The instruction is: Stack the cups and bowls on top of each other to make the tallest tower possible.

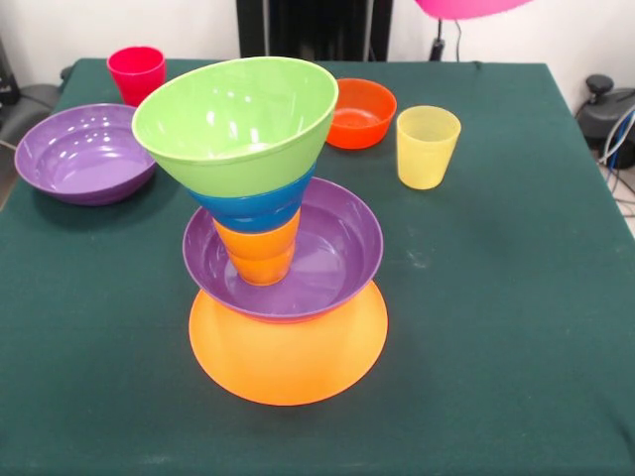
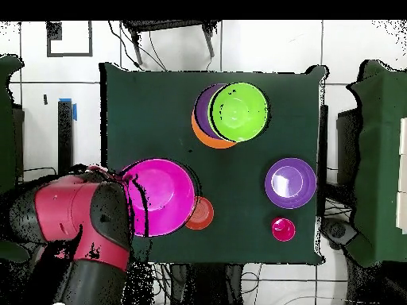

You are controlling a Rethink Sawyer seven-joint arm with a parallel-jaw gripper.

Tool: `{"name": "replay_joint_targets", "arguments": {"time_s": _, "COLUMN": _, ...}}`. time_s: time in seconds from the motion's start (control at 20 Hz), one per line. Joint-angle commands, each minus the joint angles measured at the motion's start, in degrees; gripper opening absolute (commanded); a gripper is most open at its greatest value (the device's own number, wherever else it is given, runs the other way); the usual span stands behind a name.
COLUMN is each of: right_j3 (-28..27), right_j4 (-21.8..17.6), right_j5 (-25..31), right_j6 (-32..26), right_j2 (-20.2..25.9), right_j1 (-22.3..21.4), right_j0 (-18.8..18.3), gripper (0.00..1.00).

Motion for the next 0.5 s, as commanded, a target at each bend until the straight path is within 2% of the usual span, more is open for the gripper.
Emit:
{"name": "replay_joint_targets", "arguments": {"time_s": 0.05, "right_j3": -7.0, "right_j4": -7.2, "right_j5": 12.3, "right_j6": -19.2, "right_j2": 10.1, "right_j1": -3.3, "right_j0": -5.1, "gripper": 0.0}}
{"name": "replay_joint_targets", "arguments": {"time_s": 0.5, "right_j3": -11.1, "right_j4": -10.2, "right_j5": 13.5, "right_j6": -24.9, "right_j2": 17.4, "right_j1": -3.6, "right_j0": -13.1, "gripper": 0.0}}
